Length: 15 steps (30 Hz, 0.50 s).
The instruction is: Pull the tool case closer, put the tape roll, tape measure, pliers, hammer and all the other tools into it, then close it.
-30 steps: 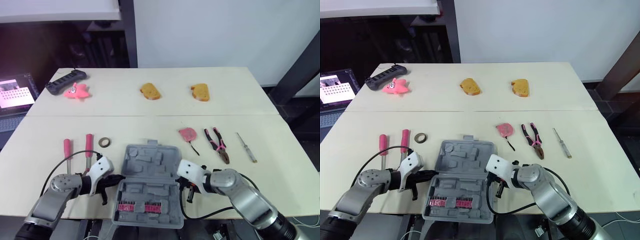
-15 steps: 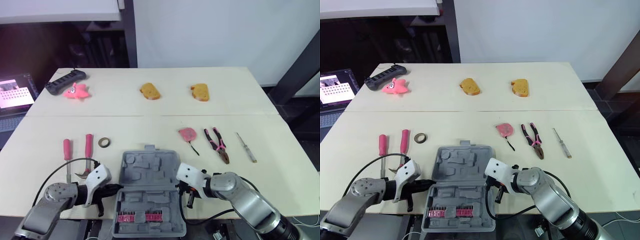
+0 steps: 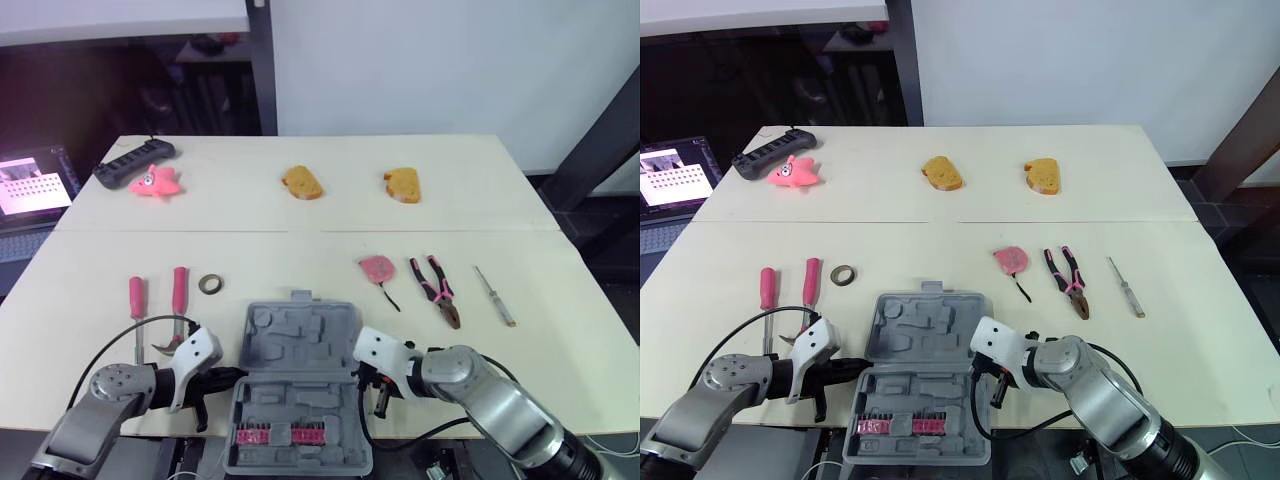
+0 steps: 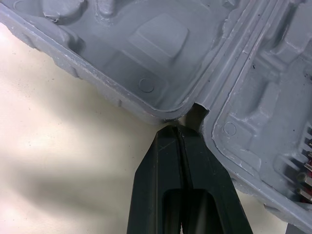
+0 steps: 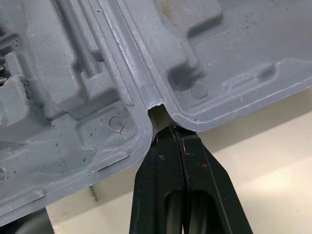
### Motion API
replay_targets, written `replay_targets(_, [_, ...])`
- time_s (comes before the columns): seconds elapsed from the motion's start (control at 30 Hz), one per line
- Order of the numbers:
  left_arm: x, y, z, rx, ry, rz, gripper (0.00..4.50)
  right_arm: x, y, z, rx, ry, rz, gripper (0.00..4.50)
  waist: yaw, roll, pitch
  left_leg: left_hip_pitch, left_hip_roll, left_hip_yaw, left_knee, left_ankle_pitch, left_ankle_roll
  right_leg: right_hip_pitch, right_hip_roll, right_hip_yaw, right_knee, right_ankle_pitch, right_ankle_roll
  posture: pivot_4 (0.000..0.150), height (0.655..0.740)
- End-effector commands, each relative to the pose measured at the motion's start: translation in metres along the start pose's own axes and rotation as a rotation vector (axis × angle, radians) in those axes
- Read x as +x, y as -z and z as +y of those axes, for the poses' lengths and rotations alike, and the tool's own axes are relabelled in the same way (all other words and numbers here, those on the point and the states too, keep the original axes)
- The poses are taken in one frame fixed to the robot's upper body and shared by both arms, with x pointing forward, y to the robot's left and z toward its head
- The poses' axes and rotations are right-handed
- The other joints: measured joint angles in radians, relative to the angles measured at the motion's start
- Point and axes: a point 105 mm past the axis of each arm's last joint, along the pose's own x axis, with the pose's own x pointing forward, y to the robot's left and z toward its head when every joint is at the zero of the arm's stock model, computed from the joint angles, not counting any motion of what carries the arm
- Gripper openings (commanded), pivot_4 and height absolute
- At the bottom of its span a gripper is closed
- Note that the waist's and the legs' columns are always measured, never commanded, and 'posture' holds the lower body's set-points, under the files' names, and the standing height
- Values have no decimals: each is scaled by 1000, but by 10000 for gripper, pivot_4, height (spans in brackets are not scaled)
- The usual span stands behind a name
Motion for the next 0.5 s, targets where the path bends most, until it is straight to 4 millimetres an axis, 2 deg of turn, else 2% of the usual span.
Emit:
replay_targets(0.03, [0, 15, 0, -33, -10, 57, 0, 1, 9, 10, 29, -44, 36, 232, 0, 0, 0, 0, 0, 0, 0, 0, 0, 0, 0, 0, 0, 0, 0, 1500, 7400])
replay_targets(0.5, [6, 11, 2, -23, -7, 46, 0, -1, 11, 8, 55, -35, 41, 232, 10, 0, 0, 0, 0, 0, 0, 0, 0, 1, 0, 0, -2, 0, 0, 1500, 7400])
